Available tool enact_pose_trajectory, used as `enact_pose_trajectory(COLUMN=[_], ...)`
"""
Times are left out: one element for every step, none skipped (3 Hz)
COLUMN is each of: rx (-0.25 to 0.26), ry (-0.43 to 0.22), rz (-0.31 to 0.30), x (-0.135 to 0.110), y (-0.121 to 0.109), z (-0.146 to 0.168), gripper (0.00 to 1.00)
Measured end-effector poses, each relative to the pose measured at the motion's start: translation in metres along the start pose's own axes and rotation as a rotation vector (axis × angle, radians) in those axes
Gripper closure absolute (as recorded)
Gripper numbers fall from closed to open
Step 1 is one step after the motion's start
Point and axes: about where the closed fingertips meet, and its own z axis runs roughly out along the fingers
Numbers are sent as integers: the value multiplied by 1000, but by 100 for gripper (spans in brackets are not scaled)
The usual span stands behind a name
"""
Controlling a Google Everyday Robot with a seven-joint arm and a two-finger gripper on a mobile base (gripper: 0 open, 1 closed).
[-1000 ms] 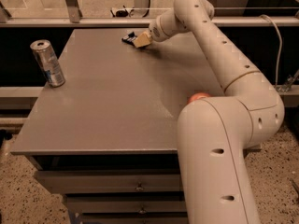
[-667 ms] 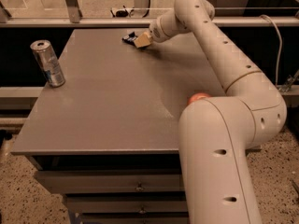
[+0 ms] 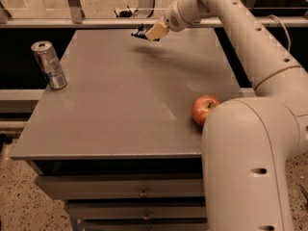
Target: Move rxbar blueberry near apple
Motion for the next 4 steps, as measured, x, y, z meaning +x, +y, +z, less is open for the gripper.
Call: enact_pose_trajectory(rx=[-79, -160, -247, -326], ry=[56, 117, 176, 207], rz=[-117, -187, -249, -295], x=[16, 43, 72, 94], y=[23, 43, 65, 84], z=[-44, -64, -97, -130], gripper=[100, 100, 100, 100])
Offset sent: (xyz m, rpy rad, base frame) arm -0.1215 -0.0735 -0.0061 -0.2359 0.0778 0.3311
